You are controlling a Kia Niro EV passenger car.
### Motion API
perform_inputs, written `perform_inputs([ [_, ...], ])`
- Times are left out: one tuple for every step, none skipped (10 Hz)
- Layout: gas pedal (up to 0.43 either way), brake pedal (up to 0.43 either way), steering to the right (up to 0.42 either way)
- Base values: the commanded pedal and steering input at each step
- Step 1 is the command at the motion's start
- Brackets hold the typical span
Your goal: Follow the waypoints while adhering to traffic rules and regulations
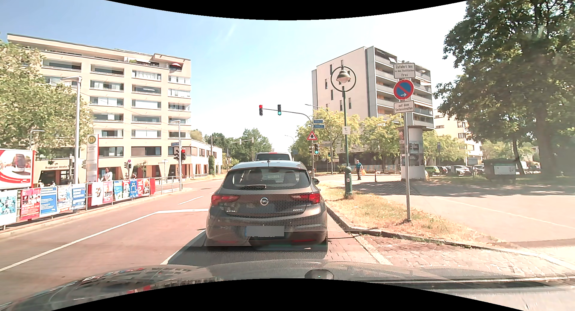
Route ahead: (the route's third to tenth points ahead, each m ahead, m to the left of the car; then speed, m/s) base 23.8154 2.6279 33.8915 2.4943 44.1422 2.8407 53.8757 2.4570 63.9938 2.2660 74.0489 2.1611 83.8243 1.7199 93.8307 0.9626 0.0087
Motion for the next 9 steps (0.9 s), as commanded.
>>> perform_inputs([
  [0.0,0.183,-0.151],
  [0.0,0.183,-0.151],
  [0.0,0.183,-0.151],
  [0.0,0.183,-0.151],
  [0.0,0.183,-0.151],
  [0.0,0.183,-0.151],
  [0.0,0.165,-0.151],
  [0.0,0.055,-0.151],
  [0.0,0.0,-0.151],
])
